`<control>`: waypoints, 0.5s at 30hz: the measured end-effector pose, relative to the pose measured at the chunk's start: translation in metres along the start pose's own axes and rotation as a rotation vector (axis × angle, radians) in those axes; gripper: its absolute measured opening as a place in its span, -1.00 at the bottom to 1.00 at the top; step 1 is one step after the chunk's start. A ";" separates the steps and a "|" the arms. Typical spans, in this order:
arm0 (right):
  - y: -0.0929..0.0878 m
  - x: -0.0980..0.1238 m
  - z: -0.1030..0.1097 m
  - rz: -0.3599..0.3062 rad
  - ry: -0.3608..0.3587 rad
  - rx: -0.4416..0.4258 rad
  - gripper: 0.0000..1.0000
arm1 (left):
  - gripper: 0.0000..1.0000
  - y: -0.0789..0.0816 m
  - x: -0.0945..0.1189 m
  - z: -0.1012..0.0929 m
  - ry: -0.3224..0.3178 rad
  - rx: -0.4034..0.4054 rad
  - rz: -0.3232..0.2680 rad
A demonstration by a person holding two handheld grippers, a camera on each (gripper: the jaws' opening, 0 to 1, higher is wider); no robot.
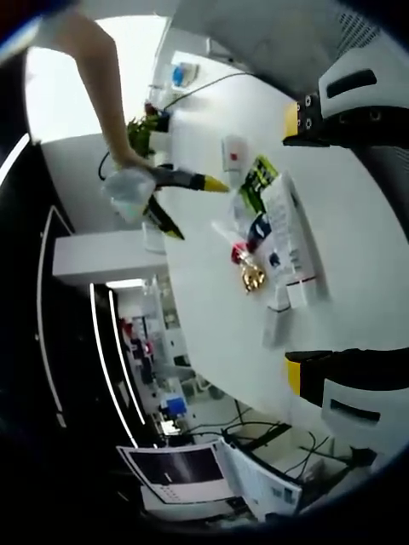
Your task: Arrange the skincare products in the storage area until every visible bottle or jar stands upright without overlapping.
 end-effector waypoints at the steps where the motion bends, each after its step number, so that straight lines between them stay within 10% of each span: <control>1: -0.001 -0.001 0.001 0.004 0.008 0.003 0.87 | 0.94 0.000 0.000 0.000 0.001 0.000 -0.001; 15: 0.006 -0.023 -0.006 0.015 0.109 0.050 0.55 | 0.94 -0.002 0.000 0.000 -0.005 -0.003 0.009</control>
Point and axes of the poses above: the point that each gripper's makers call its tool centre point, and the gripper's own axes: x roughly backward along the fingers, z roughly to its left, y roughly out of its top, the point moved 5 cm from there along x, roughly backward along the fingers, and after that the axes turned 8 degrees about y, right-handed, at the moved point
